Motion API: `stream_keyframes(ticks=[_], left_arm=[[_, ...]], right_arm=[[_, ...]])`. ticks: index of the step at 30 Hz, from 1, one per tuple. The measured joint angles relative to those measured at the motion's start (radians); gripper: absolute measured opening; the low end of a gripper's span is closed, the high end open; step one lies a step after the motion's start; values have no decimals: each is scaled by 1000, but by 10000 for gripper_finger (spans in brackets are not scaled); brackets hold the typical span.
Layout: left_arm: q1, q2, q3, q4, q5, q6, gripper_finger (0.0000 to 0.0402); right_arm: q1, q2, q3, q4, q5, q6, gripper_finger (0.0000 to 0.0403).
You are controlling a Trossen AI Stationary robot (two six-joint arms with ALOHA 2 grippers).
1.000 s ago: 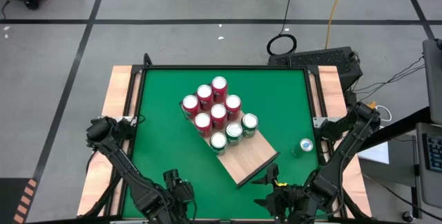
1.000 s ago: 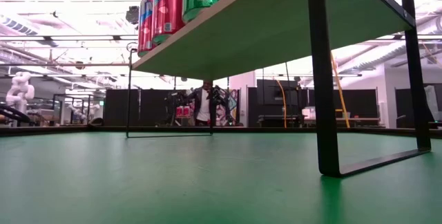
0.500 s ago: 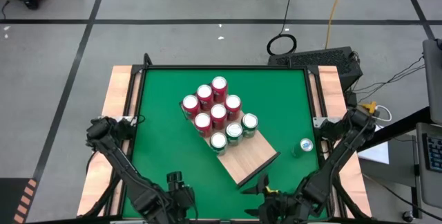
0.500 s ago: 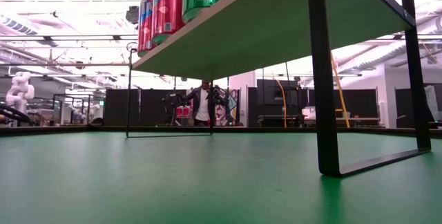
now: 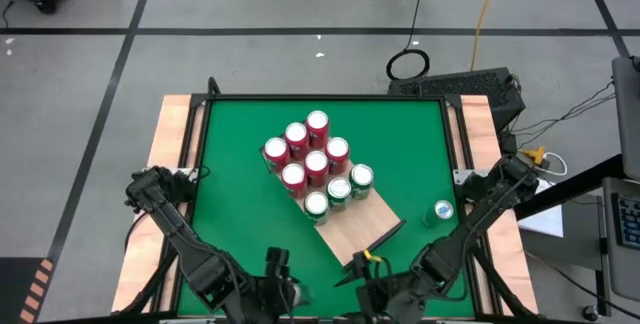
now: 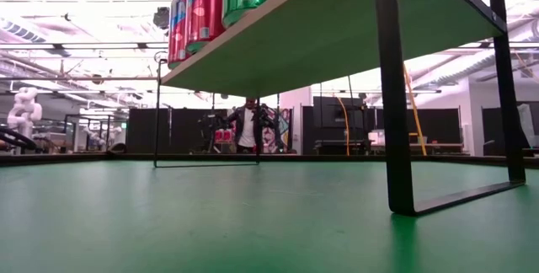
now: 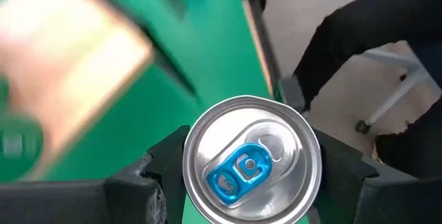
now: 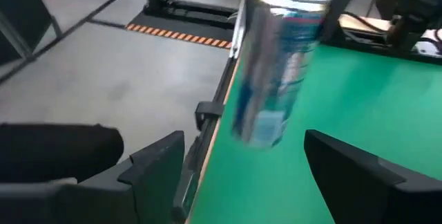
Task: Place canned beverage on shelf
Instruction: Put the blue soda can on the shelf
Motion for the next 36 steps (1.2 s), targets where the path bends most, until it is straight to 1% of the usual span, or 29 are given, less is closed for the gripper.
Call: stream_keyframes(ticks=[2, 5, 7, 12, 15, 19, 21, 25, 28, 32, 36], left_arm=[[9, 0, 10, 41, 6, 90, 220], [19, 0, 24, 82, 8, 208, 219], [27, 0, 31, 112, 10, 268, 219], [42, 0, 66, 115, 13, 379, 219], [56, 0, 83, 116, 17, 414, 219], [80, 0, 97, 115, 52, 439, 219], [91, 0, 98, 115, 53, 453, 219], [111, 0, 98, 114, 69, 482, 219], [122, 0, 98, 114, 75, 497, 219], [126, 0, 98, 118, 91, 540, 219], [125, 0, 98, 119, 94, 567, 219]], right_arm=[[-17, 0, 0, 21, -8, 7, 288], [-42, 0, 0, 38, -56, 9, 288], [-58, 0, 0, 39, -84, 9, 288], [-100, 0, 0, 61, -160, -3, 290], [-123, 0, 0, 91, -207, -19, 302], [-149, 0, 0, 92, -210, -29, 322], [-159, 0, 0, 92, -212, -42, 330], [-172, 0, 0, 93, -218, -59, 335], [-185, 0, 0, 104, -278, -67, 332], [-198, 0, 0, 130, -359, -69, 316], [-209, 0, 0, 134, -390, -70, 288]])
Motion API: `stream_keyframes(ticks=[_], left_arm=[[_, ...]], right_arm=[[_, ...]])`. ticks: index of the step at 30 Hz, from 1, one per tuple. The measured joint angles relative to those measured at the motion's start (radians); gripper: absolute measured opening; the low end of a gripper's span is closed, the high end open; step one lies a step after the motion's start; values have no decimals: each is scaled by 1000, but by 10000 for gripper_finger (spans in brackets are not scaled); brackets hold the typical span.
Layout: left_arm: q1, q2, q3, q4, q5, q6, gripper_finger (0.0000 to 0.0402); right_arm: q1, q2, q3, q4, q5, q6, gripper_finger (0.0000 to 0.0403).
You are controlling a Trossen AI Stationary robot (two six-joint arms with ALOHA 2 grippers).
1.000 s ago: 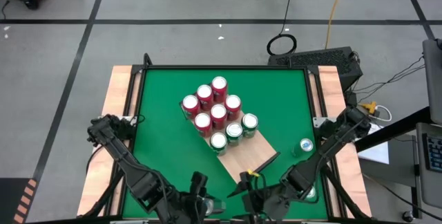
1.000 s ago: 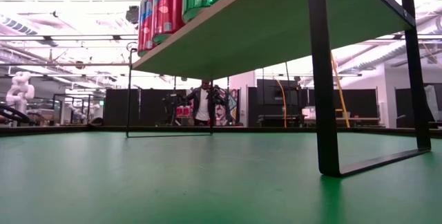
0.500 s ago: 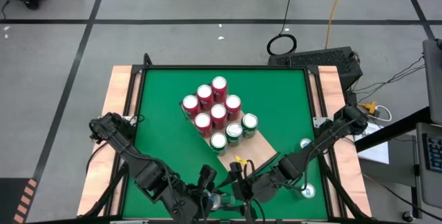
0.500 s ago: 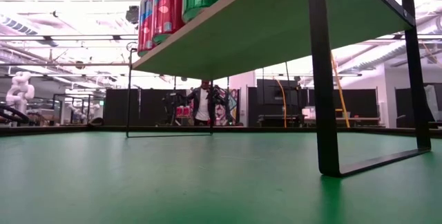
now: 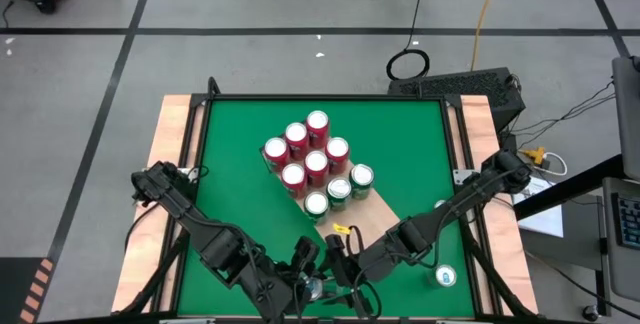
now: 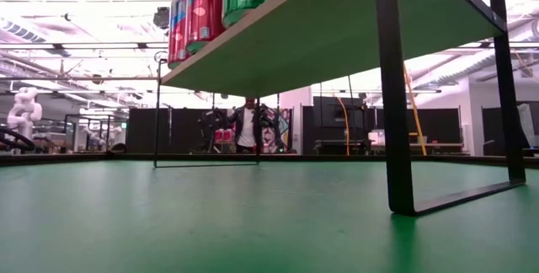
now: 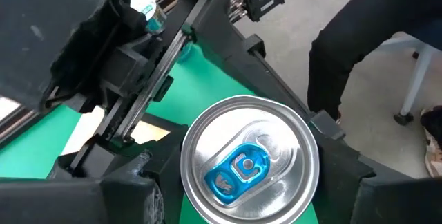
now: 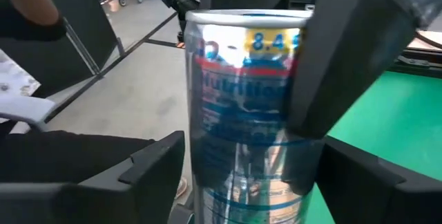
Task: Place canned beverage on shelf
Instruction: Put the blue soda can on the shelf
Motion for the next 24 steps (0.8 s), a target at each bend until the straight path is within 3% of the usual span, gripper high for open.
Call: stream_keyframes(ticks=[7, 11, 24], left_arm=[[0, 0, 0, -2, 8, 2, 231], [0, 1, 0, 8, -5, -3, 249], [-47, 3, 0, 172, -312, -5, 360]], right_arm=[[-4, 0, 0, 0, -2, -1, 238], [-4, 0, 0, -2, -4, -8, 230], [26, -92, 0, -107, 6, -103, 234]])
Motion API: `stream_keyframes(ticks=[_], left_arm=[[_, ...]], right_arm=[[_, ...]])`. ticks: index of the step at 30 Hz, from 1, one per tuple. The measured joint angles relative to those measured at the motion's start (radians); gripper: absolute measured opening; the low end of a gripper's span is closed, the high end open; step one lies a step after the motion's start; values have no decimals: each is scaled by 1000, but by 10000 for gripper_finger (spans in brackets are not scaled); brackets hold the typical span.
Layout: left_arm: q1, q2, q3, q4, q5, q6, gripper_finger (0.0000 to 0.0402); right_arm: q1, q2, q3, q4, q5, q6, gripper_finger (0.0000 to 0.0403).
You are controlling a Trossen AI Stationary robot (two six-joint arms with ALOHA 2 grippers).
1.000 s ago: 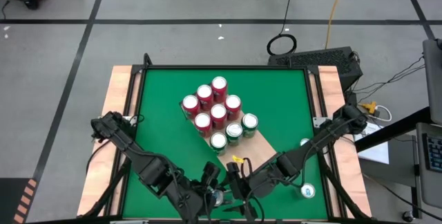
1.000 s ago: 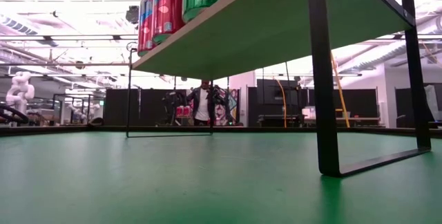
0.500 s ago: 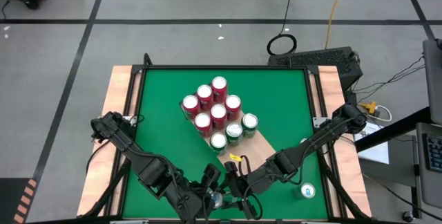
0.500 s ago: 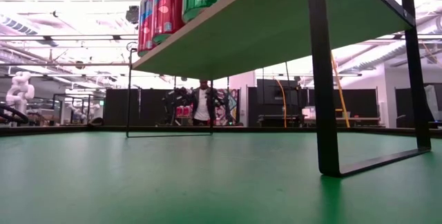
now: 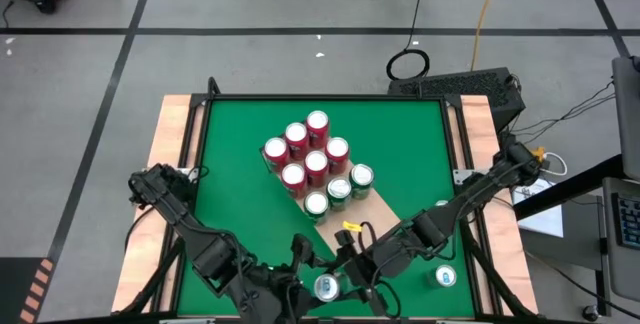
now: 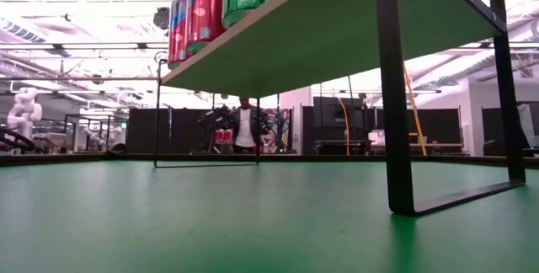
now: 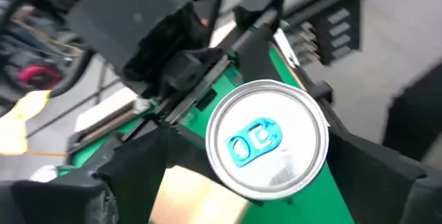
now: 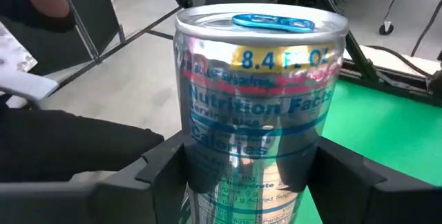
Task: Place canned beverage on shelf
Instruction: Put the blue soda can on the shelf
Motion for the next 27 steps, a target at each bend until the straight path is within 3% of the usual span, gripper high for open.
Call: stream_keyframes(ticks=[4, 10, 20, 27], left_arm=[[-31, 0, 0, 33, -102, -43, 373], [-87, -5, -6, 19, -399, -311, 374], [-113, 78, -64, 40, -580, -604, 374], [-134, 125, -65, 143, -730, -641, 374]], right_arm=[[2, -29, 0, -83, -5, -14, 234], [16, -44, -1, -149, 49, -35, 235], [23, -55, -4, -102, 97, -100, 235], [24, -75, -6, -92, 100, -115, 235]])
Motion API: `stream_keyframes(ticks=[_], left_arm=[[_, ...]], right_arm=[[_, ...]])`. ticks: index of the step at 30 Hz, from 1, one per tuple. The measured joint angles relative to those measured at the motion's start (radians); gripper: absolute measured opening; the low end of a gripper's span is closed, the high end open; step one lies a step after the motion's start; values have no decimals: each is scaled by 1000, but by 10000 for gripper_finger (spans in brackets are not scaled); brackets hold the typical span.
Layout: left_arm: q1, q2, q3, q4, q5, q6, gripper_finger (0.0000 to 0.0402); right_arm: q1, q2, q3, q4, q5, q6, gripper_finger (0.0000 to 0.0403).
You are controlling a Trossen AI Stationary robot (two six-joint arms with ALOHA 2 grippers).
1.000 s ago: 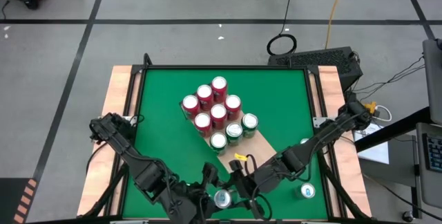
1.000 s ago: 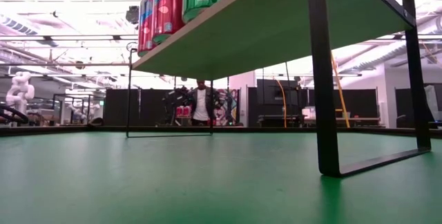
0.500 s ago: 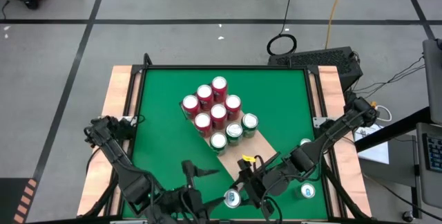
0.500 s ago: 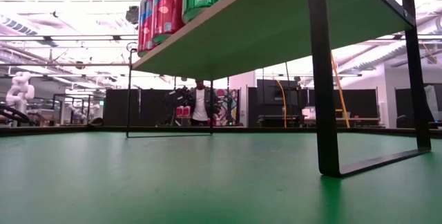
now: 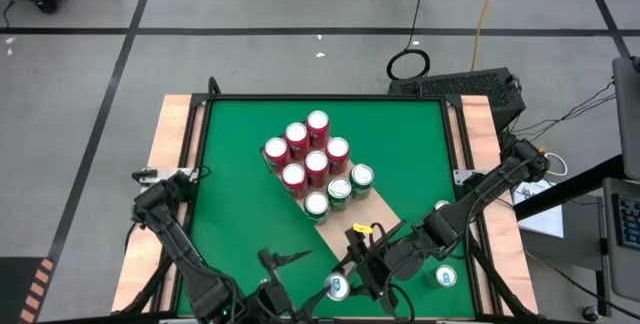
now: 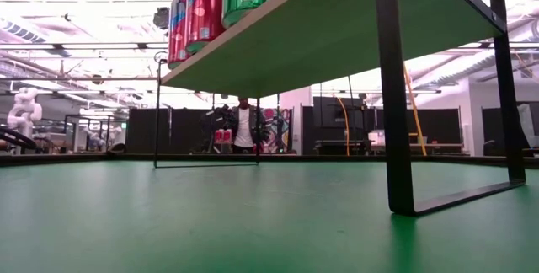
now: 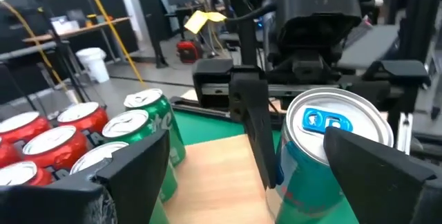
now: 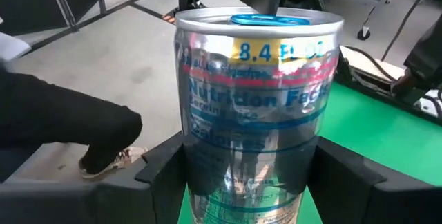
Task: Place canned beverage on shelf
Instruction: Put the blue soda can on the shelf
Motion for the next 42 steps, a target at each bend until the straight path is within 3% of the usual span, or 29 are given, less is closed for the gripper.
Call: stream_keyframes(ticks=[8, 14, 24, 30, 35, 42], left_arm=[[-28, 13, -2, 12, -62, -69, 374], [-111, 15, 2, 1, -211, -34, 374], [-122, 9, -18, 7, -226, -79, 374], [-41, 9, -80, 21, -116, -171, 374], [8, 9, -102, 88, -22, -157, 374], [48, 25, -103, 360, 75, 126, 374]], right_arm=[[-3, -3, 1, 24, 0, -32, 235], [-5, -11, 7, 76, 7, -40, 235], [-2, -31, 9, 148, 5, -79, 235], [-5, -32, 9, 270, 21, -93, 235], [-7, -32, 9, 312, 86, -109, 235], [-6, -30, 8, 312, 82, -119, 235]])
